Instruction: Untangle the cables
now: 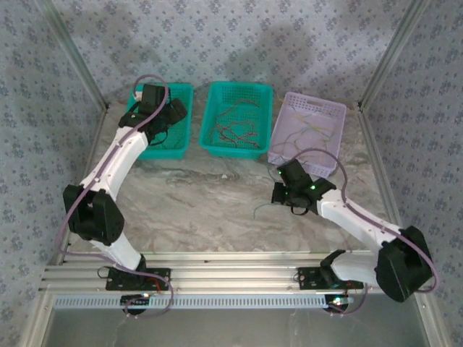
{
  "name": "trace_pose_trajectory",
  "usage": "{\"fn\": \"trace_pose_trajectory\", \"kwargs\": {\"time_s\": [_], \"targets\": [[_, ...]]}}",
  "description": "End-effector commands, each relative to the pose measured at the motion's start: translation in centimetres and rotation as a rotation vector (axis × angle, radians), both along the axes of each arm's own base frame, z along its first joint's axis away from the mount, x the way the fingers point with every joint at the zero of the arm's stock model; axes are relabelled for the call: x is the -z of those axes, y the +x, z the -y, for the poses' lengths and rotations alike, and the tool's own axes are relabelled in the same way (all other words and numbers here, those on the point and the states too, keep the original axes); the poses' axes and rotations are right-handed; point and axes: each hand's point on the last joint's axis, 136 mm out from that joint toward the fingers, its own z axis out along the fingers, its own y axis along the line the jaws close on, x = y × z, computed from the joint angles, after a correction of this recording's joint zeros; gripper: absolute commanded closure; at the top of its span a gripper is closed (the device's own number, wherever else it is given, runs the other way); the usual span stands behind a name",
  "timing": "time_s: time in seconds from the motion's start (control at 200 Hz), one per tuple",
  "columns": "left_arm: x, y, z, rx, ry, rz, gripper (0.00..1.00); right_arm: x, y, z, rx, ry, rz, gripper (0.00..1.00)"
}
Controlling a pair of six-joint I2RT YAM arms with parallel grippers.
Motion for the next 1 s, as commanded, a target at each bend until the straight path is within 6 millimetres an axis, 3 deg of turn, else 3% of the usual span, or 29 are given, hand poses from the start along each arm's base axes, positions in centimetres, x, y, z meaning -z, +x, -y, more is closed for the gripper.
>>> {"fn": "trace_pose_trajectory", "kwargs": {"time_s": [0.0, 0.225, 0.325, 0.52, 0.68, 0.804, 0.994], "targets": [[-0.4, -1.6, 2.6, 0.107, -0.055, 0.003, 0.11, -4.6, -0.2, -3.4, -0.163, 0.106, 0.092, 1.00], [-1.4, -5.6, 7.0, 0.271, -0.199, -0.023, 0.05, -8.4, -0.6, -7.4, -0.356, 0.165, 0.213, 1.00], [-1.8, -7.4, 8.9, 0.333, -0.281, -0.036, 0.00, -8.7, -0.1, -8.5, -0.395, 0.169, 0.222, 1.00], [-2.0, -10.5, 11.5, 0.427, -0.361, -0.074, 0.00, -8.7, 0.9, -10.5, -0.465, 0.164, 0.216, 1.00], [-0.9, -12.8, 13.9, 0.506, -0.372, -0.130, 0.00, -8.5, 1.7, -11.6, -0.493, 0.158, 0.209, 1.00], [1.0, -14.1, 15.1, 0.548, -0.351, -0.190, 0.01, -9.1, 1.9, -12.1, -0.510, 0.163, 0.222, 1.00], [2.5, -14.5, 16.0, 0.561, -0.378, -0.220, 0.18, -9.0, 1.9, -12.5, -0.521, 0.154, 0.220, 1.00]]}}
